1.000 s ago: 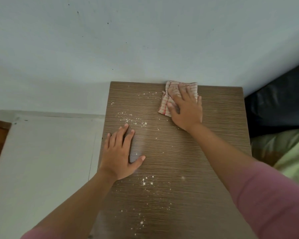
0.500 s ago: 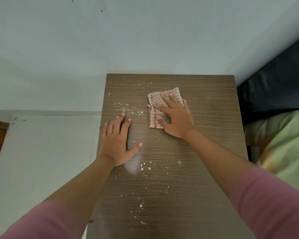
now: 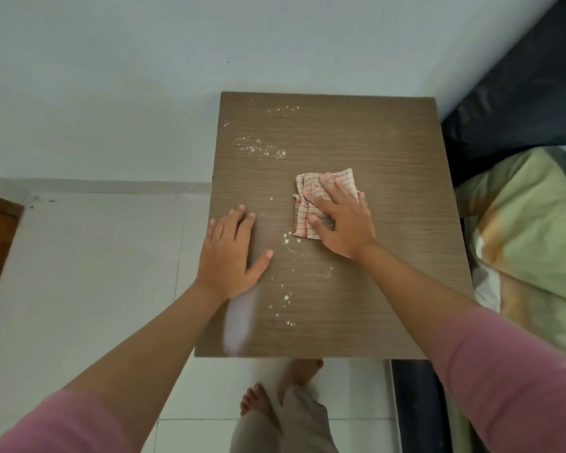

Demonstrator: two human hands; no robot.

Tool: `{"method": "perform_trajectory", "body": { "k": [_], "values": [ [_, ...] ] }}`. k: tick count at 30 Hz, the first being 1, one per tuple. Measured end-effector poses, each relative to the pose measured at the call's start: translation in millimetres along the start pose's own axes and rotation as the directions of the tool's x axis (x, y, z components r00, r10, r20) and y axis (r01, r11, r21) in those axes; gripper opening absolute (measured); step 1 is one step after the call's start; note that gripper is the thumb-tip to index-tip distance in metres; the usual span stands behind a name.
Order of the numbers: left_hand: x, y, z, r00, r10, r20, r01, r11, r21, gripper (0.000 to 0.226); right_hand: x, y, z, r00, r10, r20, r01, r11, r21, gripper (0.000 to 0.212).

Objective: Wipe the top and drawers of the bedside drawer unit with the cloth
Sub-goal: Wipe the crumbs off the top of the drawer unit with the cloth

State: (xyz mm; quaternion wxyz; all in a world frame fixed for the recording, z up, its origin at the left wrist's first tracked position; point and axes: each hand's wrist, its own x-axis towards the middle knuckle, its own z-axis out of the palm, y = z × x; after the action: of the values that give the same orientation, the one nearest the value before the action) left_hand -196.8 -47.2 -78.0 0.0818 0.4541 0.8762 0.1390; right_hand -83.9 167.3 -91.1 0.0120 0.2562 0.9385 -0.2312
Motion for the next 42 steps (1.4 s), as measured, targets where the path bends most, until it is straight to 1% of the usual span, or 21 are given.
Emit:
{"method": "perform_trajectory", "body": {
  "k": [3, 5, 7, 9, 17, 21, 25, 29, 33, 42],
  "values": [
    [-54.6, 3.4, -0.7, 1.0, -0.001, 0.013, 0.001, 0.999, -0.044, 0.07, -20.9, -6.8, 5.6, 1.0, 0.025, -0.019, -0.024, 1.0, 0.005, 0.045],
    [-79.7, 6.4, 4.6, 0.998, 0.019, 0.067, -0.016, 0.999, -0.036, 0.07, -34.4, -11.5, 10.3, 0.999, 0.041, -0.024, -0.04, 0.999, 0.018, 0.044],
    [-90.6, 7.2, 10.6, 0.993, 0.035, 0.109, -0.034, 0.999, -0.006, 0.071, -45.0, -15.5, 12.9, 0.998, 0.046, -0.038, -0.045, 0.999, 0.019, 0.045],
    [-91.5, 5.7, 14.5, 0.993, 0.022, 0.113, -0.024, 1.0, 0.012, 0.071, -53.1, -17.9, 14.9, 0.998, 0.047, -0.051, -0.046, 0.999, 0.028, 0.047],
    [-90.5, 3.5, 18.9, 1.0, 0.024, 0.008, -0.024, 1.0, -0.008, 0.071, -79.3, -20.5, 25.7, 0.996, 0.038, -0.078, -0.035, 0.999, 0.036, 0.05],
    [-90.6, 2.7, 21.4, 0.999, 0.033, -0.032, -0.033, 0.999, 0.005, 0.07, -100.5, -21.2, 31.6, 0.998, 0.026, -0.055, -0.025, 0.999, 0.025, 0.047],
    [-91.0, 3.7, 23.1, 0.997, 0.035, -0.075, -0.034, 0.999, 0.015, 0.069, -129.2, -26.3, 38.0, 0.996, 0.002, -0.085, 0.0, 1.0, 0.027, 0.05],
    [-90.5, 3.5, 25.6, 0.996, 0.029, -0.09, -0.026, 0.999, 0.03, 0.07, -154.4, -28.7, 44.7, 0.994, -0.013, -0.113, 0.016, 1.0, 0.026, 0.051],
    [-90.8, 2.9, 27.7, 0.993, 0.041, -0.108, -0.035, 0.998, 0.05, 0.071, -175.3, -30.8, 51.4, 0.994, -0.01, -0.107, 0.014, 0.999, 0.033, 0.046],
    [-90.6, -0.2, 31.6, 0.987, 0.079, -0.143, -0.071, 0.996, 0.059, 0.071, -204.1, -40.0, 65.0, 0.984, 0.007, -0.177, 0.004, 0.998, 0.062, 0.046]
  ]
}}
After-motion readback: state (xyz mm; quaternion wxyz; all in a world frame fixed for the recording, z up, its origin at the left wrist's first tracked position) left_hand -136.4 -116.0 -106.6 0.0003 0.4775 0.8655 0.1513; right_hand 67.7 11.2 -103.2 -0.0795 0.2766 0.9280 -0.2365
